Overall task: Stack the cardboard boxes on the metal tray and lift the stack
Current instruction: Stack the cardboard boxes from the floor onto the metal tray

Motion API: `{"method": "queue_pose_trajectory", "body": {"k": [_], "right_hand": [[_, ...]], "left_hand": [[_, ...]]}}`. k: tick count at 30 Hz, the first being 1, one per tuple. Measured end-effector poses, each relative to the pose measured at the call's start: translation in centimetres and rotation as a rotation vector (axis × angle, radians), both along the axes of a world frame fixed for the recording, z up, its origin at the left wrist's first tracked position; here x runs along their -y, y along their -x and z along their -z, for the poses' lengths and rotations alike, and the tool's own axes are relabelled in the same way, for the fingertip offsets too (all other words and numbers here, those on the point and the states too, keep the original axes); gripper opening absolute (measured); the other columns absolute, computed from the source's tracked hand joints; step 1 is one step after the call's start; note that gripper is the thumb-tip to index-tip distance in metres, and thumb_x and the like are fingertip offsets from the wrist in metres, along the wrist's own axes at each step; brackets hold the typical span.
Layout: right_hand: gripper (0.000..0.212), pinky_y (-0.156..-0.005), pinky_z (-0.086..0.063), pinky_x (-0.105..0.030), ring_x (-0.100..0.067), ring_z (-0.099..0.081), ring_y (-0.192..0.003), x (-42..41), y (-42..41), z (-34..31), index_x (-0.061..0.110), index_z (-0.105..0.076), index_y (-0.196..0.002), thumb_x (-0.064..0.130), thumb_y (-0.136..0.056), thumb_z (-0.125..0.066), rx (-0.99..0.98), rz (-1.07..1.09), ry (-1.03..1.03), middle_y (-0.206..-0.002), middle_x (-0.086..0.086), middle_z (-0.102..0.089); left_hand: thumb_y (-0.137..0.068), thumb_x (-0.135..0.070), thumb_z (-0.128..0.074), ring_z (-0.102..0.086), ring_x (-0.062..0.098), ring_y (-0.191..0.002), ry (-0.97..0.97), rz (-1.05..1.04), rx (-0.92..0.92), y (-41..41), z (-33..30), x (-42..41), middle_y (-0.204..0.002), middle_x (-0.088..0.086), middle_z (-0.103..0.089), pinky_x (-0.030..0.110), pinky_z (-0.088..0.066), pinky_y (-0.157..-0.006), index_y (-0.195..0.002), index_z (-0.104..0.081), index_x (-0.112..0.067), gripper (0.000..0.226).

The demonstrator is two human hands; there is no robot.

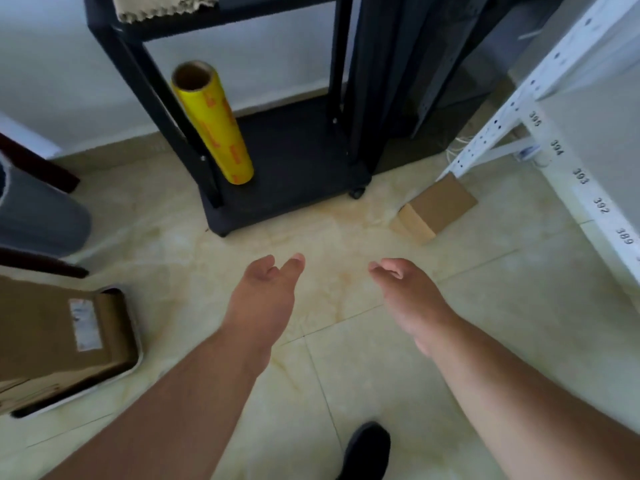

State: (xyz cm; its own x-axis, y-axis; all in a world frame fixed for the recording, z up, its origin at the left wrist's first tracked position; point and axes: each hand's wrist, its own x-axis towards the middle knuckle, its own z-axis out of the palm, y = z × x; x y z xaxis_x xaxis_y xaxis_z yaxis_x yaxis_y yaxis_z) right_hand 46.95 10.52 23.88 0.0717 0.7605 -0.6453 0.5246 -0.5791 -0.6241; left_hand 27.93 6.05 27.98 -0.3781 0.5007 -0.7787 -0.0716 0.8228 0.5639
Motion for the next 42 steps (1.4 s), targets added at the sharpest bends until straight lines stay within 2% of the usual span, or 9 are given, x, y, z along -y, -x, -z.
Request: {"method": "queue_pose_trajectory", "body": {"k": [9,18,23,29,34,42], "right_hand": [[0.059,-0.099,-0.038,-0.029,-0.018,-0.052,-0.134,-2.3,-6.6,-0.4,0.015,-0.048,-0.152,0.047,-0.102,-0.054,0.036,0.068,0.005,-0.152,-0.001,-0.054],[0.059,-0.099,-0.038,-0.028,-0.019,-0.053,-0.134,-6.2,-8.2,1.3,0.015,-0.047,-0.152,0.046,-0.103,-0.054,0.094,0.130,0.040,-0.152,-0.003,-0.054],[0.059,-0.097,-0.036,-0.028,-0.021,-0.053,-0.135,-9.4,-6.7,1.7,0.015,-0.047,-0.152,0.046,-0.102,-0.055,0.133,0.148,0.058,-0.152,-0.004,-0.054],[0.060,-0.093,-0.037,-0.029,-0.021,-0.054,-0.132,-12.2,-6.1,2.5,0.017,-0.047,-0.153,0.048,-0.102,-0.054,0.124,0.214,0.076,-0.152,-0.003,-0.054],[0.061,-0.093,-0.035,-0.030,-0.022,-0.052,-0.135,-13.8,-7.8,4.2,0.017,-0.044,-0.155,0.048,-0.103,-0.052,0.117,0.228,0.114,-0.153,-0.003,-0.053],[0.063,-0.095,-0.036,-0.031,-0.024,-0.054,-0.132,-16.5,-12.5,8.4,0.015,-0.043,-0.155,0.048,-0.102,-0.054,0.096,0.277,0.172,-0.147,-0.006,-0.058]], "left_hand": [[-0.092,-0.065,-0.060,-0.051,0.026,-0.136,-0.008,0.084,-0.005,-5.8,0.3,-3.8,-0.153,-0.007,-0.050,0.052,-0.038,-0.116,-0.157,-0.037,-0.033,0.076],[-0.095,-0.060,-0.060,-0.050,0.022,-0.139,-0.009,0.150,0.066,-7.2,3.1,-8.8,-0.157,-0.006,-0.047,0.045,-0.037,-0.113,-0.157,-0.035,-0.034,0.072],[-0.096,-0.058,-0.059,-0.044,0.020,-0.142,-0.010,0.179,0.095,-5.8,3.6,-11.7,-0.159,-0.011,-0.042,0.035,-0.034,-0.100,-0.158,-0.036,-0.033,0.070],[-0.095,-0.060,-0.060,-0.042,0.019,-0.143,-0.008,0.237,0.098,-5.6,4.7,-15.1,-0.160,-0.012,-0.040,0.038,-0.036,-0.105,-0.157,-0.035,-0.035,0.072],[-0.096,-0.059,-0.058,-0.042,0.019,-0.144,-0.003,0.281,0.098,-7.3,6.1,-17.4,-0.160,-0.012,-0.040,0.037,-0.033,-0.097,-0.159,-0.034,-0.033,0.072],[-0.097,-0.058,-0.058,-0.044,0.021,-0.141,0.033,0.322,0.033,-11.1,10.3,-20.8,-0.158,-0.009,-0.042,0.034,-0.035,-0.098,-0.158,-0.036,-0.031,0.071]]}}
